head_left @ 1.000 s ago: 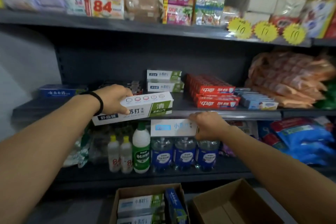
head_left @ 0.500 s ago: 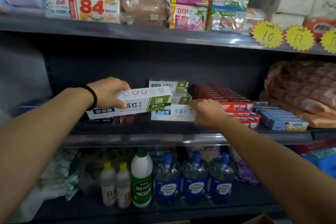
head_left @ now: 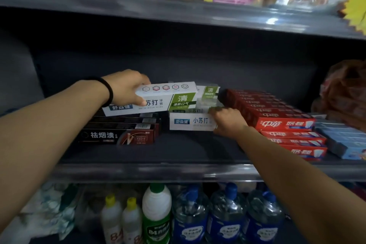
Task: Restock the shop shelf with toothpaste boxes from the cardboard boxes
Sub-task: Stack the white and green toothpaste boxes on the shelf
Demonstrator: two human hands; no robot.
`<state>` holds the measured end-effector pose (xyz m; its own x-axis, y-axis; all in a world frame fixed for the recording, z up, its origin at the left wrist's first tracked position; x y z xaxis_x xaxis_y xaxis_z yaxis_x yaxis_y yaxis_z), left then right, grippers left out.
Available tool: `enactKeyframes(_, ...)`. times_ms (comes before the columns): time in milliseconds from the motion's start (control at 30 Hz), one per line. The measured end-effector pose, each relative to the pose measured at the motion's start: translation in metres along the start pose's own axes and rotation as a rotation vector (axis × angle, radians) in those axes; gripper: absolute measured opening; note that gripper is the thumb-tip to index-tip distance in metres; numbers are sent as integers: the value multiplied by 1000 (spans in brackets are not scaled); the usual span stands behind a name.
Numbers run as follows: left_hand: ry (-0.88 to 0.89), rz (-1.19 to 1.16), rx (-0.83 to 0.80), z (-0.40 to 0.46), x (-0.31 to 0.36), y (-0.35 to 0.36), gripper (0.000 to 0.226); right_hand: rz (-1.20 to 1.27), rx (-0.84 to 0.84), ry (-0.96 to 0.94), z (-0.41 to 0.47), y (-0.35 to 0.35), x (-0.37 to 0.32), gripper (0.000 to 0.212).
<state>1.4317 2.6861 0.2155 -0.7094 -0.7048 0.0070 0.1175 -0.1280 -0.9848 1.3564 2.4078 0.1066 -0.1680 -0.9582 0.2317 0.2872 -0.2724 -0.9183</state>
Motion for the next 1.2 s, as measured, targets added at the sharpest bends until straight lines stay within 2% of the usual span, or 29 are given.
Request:
enactKeyframes(167,4,6,-5,23,-4,12,42,-27,-69,-8,22,17,4,68)
enactKeyframes(333,-19,-24,-13,35,-6,18,42,-13,-108,6,35,28,5,74)
enactKeyframes(533,-34,-9,-16,43,-11,22,44,81,-101,37,49,27,16,56)
enactKeyframes(700,-48,-6,-28,47,-13,23,43,127,-142,50,59,25,26,53)
enactKeyframes(1200,-48,-27,-9,67,-20,28,44,108,-57,29,79,38,24,52)
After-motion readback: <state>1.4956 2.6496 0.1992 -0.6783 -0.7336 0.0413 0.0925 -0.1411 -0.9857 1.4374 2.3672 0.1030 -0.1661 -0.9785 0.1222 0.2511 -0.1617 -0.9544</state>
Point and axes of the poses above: each hand's wrist, its own z-axis towards the middle knuckle, its own y-axis out of the palm, x = y × z, the point moved 2 cm from there along z, towards the middle knuckle, and after that the axes turned 5 degrees about z, right-handed, at the moved point
